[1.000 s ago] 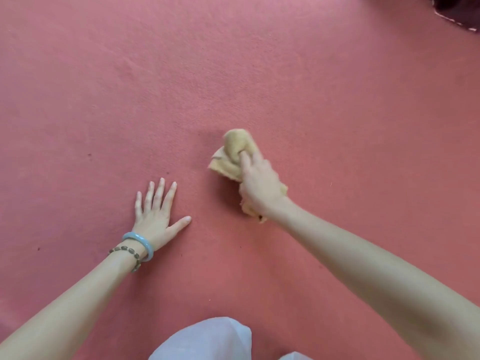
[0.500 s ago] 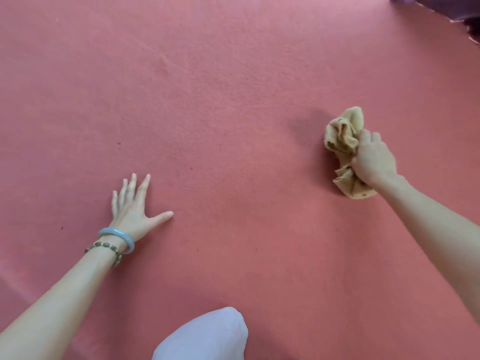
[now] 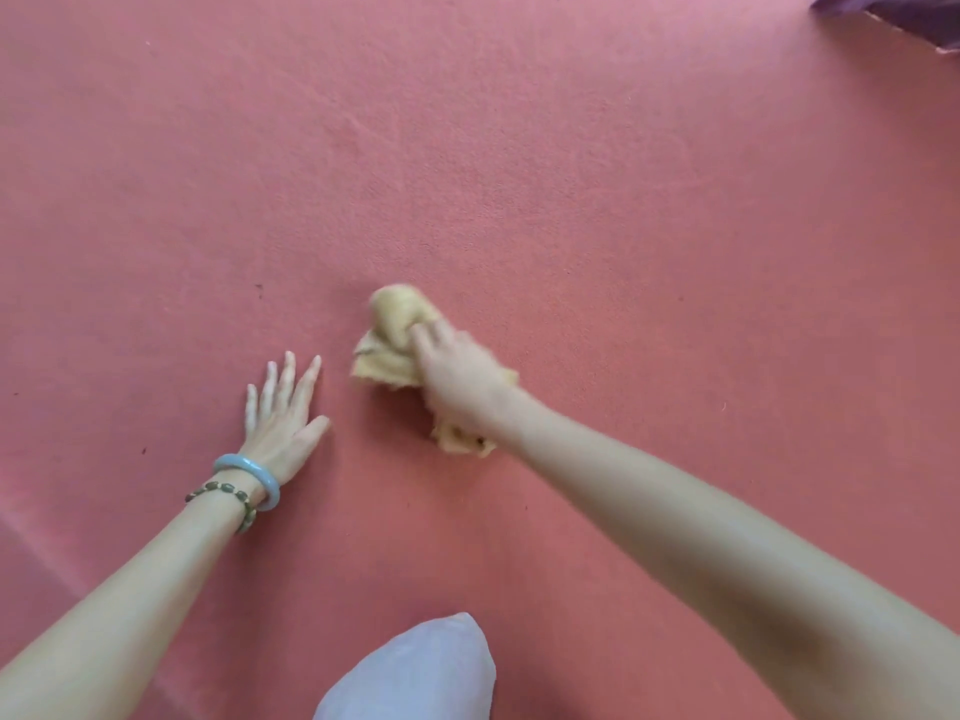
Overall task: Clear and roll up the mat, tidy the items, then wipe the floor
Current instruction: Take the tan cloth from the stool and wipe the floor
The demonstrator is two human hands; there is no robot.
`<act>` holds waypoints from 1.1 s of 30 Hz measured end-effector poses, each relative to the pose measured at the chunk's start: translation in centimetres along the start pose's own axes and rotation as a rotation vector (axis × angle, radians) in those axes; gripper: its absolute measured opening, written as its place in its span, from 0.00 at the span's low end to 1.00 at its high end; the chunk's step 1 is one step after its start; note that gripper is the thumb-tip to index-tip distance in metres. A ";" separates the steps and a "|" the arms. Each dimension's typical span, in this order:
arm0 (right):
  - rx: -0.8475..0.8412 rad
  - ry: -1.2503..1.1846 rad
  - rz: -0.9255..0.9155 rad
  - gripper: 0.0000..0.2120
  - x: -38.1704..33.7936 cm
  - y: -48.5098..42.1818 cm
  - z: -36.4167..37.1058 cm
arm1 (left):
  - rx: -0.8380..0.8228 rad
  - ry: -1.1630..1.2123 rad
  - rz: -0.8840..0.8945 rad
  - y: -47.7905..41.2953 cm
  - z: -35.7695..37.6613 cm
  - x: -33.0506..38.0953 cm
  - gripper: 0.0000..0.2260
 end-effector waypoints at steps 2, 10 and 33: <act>-0.089 -0.012 -0.191 0.16 -3.3 -0.4 1.1 | 0.029 0.018 0.015 0.1 -0.2 -0.2 0.41; 0.044 -0.175 0.186 0.20 11.7 -1.5 -4.3 | -0.015 -0.162 -0.009 0.3 0.3 0.4 0.58; -0.038 -0.085 -0.162 0.16 -5.8 -7.5 -0.2 | 0.028 -0.183 -0.050 0.4 0.0 0.7 0.61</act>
Point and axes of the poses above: each hand's wrist, its own y-axis away from the middle knuckle, its own z-axis out of the palm, x = y × z, the point moved 4 cm from there along -y, towards the middle knuckle, and after that the axes turned 9 degrees about -x, right-handed, at the moved point
